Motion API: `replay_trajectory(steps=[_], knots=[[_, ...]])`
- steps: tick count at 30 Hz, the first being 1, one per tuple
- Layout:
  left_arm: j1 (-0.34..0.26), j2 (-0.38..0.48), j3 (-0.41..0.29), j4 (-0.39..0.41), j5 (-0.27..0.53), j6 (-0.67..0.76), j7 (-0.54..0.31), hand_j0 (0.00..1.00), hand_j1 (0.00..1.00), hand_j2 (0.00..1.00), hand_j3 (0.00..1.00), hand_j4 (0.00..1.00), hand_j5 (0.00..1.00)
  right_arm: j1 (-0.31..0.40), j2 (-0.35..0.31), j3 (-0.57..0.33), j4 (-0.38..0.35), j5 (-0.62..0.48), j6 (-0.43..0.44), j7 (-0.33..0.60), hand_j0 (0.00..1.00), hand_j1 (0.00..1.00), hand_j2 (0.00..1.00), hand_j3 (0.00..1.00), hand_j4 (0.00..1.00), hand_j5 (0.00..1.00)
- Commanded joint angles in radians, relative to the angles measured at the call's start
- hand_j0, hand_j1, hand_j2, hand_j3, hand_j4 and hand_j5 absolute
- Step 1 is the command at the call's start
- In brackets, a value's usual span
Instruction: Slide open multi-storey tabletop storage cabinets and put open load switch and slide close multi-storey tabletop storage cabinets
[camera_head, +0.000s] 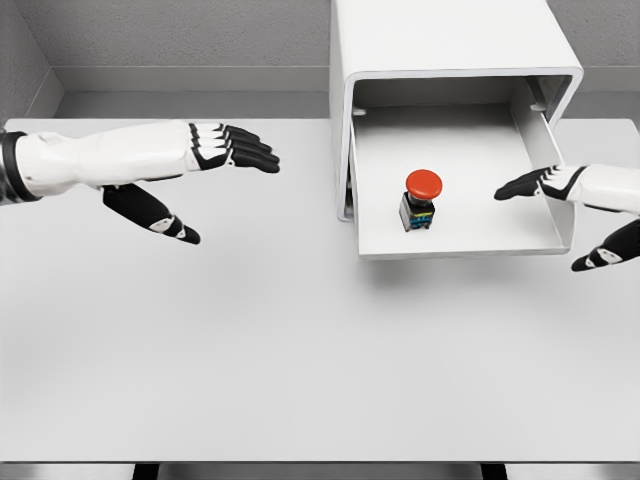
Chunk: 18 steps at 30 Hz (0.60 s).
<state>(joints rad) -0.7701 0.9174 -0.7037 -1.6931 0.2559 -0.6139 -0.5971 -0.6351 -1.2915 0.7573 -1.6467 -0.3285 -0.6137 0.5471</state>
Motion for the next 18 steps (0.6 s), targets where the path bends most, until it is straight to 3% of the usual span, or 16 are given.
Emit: replay_trajectory(steps=[1, 15, 18], knots=[[0.0, 0.006, 0.0, 0.0, 0.008, 0.003, 0.0, 1.0, 1.0, 1.0, 1.0, 1.0, 1.0, 0.005, 0.006, -0.001, 0.001, -0.015, 0.003, -0.009, 1.0, 1.0, 1.0, 1.0, 1.0, 1.0], [0.018, 0.008, 0.004, -0.002, 0.008, 0.003, 0.0, 1.0, 1.0, 1.0, 1.0, 1.0, 1.0, 0.006, 0.087, -0.004, 0.013, 0.0, 0.003, -0.001, 1.0, 1.0, 1.0, 1.0, 1.0, 1.0], [0.018, 0.009, 0.003, -0.002, 0.008, 0.003, 0.0, 1.0, 1.0, 1.0, 1.0, 1.0, 1.0, 0.005, 0.101, -0.004, 0.056, 0.009, 0.003, 0.002, 1.0, 1.0, 1.0, 1.0, 1.0, 1.0]])
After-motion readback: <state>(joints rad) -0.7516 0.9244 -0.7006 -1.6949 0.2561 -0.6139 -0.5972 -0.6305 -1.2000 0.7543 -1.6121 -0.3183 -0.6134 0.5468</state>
